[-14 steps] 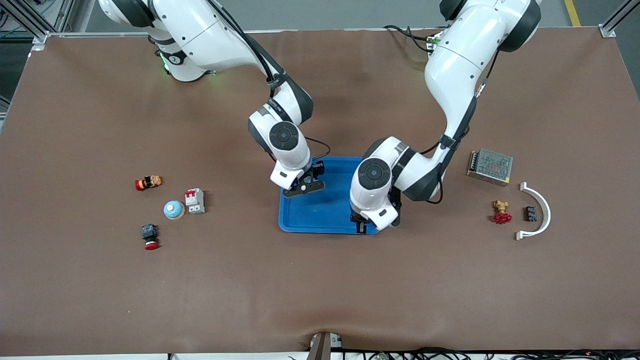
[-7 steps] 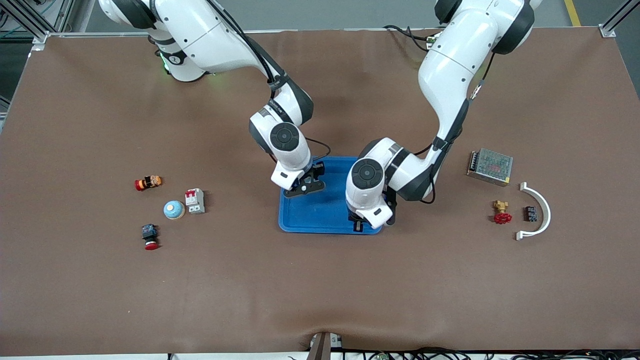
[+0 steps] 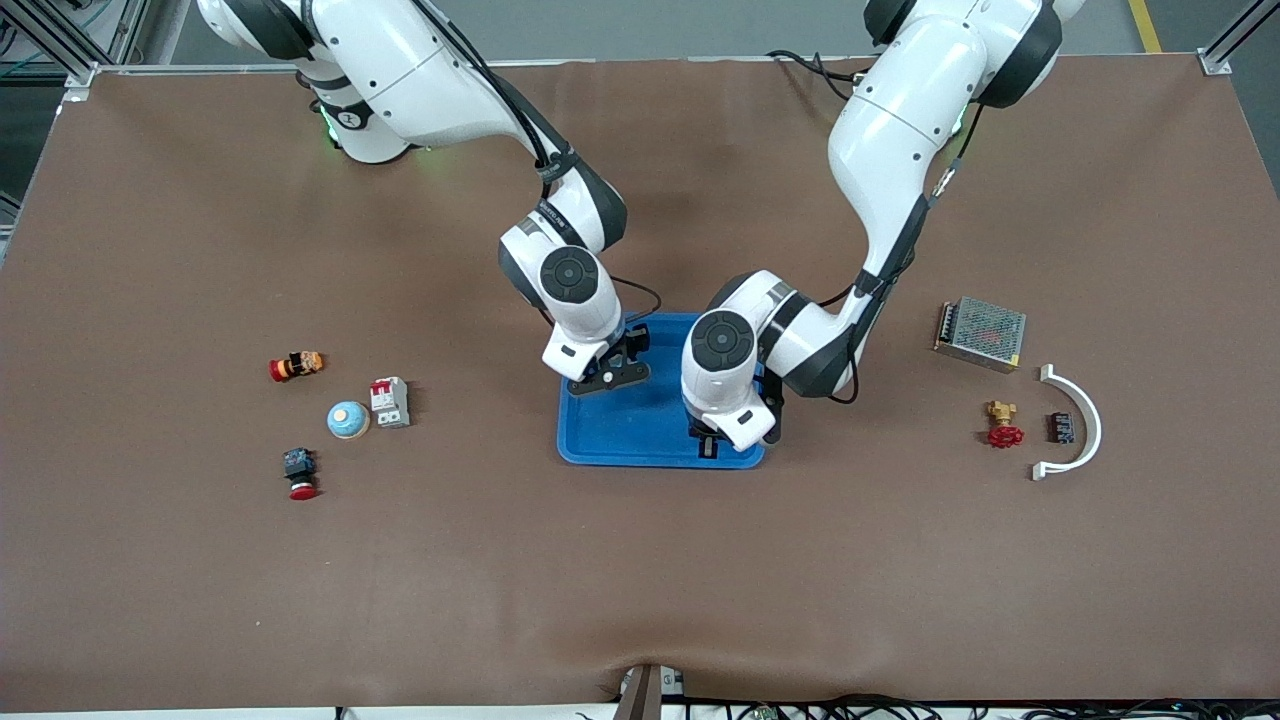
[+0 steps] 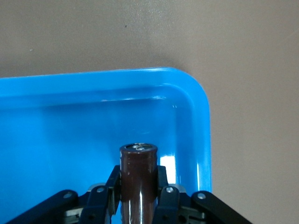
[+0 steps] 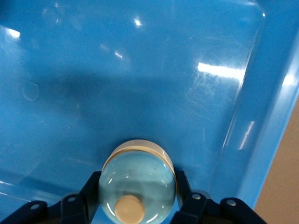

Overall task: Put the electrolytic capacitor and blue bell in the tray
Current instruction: 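Lower the bell into the tray and open the right gripper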

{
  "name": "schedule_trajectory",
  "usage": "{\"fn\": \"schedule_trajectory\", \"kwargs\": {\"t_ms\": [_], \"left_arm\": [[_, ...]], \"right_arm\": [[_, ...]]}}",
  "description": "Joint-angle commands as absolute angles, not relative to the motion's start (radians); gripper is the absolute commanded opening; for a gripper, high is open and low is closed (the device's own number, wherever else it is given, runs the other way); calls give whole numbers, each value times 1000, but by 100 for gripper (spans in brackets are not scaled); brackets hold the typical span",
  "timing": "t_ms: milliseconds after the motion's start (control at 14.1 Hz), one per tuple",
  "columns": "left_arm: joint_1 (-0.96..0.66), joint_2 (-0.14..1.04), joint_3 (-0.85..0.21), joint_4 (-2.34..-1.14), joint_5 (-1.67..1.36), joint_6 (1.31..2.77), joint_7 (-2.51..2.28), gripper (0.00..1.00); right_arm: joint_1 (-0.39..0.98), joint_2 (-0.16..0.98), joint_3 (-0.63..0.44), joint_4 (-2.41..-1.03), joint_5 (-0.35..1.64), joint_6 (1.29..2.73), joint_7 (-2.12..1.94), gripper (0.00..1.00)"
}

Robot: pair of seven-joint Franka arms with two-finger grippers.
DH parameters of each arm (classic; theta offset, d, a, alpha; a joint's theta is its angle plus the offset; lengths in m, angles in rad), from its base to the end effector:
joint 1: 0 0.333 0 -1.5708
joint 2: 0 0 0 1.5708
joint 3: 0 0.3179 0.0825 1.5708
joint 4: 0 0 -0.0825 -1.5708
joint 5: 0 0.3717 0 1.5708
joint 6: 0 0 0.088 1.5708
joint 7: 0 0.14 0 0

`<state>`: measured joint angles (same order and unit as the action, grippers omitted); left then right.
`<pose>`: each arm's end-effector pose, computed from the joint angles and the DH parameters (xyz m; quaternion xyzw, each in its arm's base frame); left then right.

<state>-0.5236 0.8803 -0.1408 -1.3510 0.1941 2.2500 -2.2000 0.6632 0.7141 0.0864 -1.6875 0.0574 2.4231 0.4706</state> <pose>0.5960 -0.4281 0.1748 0.7423 0.6695 0.0242 0.0112 0.4951 0.4566 0.1639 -0.9931 -0.1069 0.0176 0.0454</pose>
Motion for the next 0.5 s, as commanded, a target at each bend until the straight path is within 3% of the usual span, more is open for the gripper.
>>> {"fn": "schedule_trajectory", "kwargs": {"t_ms": [0,427], "left_arm": [[-535,891,-129,-1338,216,2250,-2224,0],[-535,913,-129,-1341,216,2250,-2223,0]], "right_arm": [[678,713,75,-1675,46,2427,500,100],[657,646,78,-1660,52,2335,479,100]]}}
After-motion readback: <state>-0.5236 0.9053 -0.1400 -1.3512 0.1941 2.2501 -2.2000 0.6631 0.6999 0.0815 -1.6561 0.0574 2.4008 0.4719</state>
